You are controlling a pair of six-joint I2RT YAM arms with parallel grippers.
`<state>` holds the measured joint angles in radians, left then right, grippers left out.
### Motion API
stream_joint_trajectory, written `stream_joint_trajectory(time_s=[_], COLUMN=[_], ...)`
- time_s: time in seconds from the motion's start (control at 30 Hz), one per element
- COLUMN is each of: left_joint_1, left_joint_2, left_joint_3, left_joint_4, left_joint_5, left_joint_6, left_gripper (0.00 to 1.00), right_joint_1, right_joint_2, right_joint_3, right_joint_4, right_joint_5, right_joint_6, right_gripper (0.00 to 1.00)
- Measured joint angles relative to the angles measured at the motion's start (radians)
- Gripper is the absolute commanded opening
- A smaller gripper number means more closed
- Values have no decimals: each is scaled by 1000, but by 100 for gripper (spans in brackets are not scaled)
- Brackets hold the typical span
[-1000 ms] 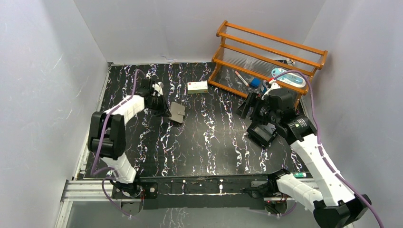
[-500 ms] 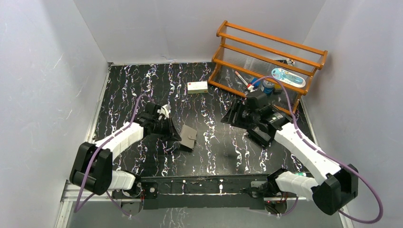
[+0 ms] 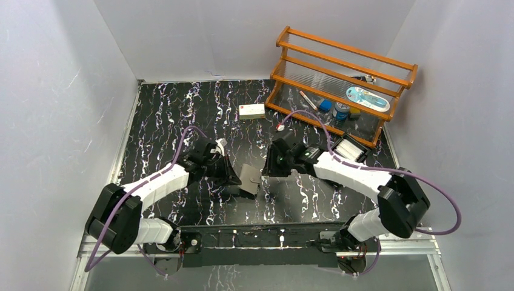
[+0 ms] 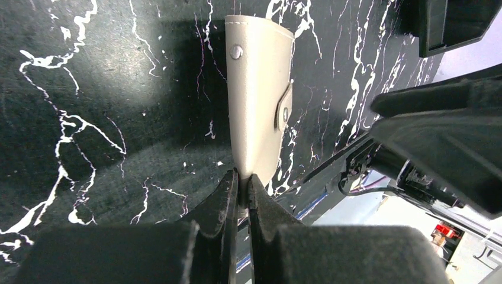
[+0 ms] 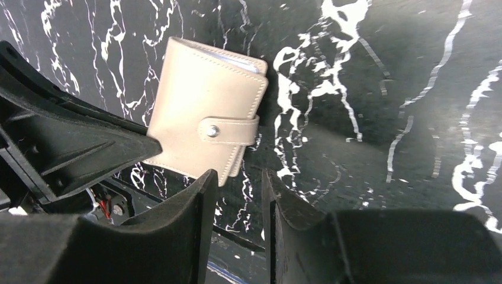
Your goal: Put the credit cards into the card holder
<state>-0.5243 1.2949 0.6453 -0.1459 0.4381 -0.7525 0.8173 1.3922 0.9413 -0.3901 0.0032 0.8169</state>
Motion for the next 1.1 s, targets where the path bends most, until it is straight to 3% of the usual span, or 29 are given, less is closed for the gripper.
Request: stream_joint_trajectory(time_s=[0.27, 0.9, 1.1], left_joint_1=[-31, -71, -75], left_joint_2=[8, 47, 47], left_joint_3=[-24, -31, -34], left_joint_4=[49, 77, 79], left_joint_5=[-6, -39, -44], left_joint_6=[-39, -63, -63], left_gripper=[0, 0, 0], right_joint_1=[114, 137, 141], right_joint_2=[139, 300, 316], right_joint_3=[5, 105, 129], right_joint_4=[76, 56, 12], right_joint_5=[19, 53, 82], right_joint_6=[60, 48, 27], right_gripper=[40, 40, 29])
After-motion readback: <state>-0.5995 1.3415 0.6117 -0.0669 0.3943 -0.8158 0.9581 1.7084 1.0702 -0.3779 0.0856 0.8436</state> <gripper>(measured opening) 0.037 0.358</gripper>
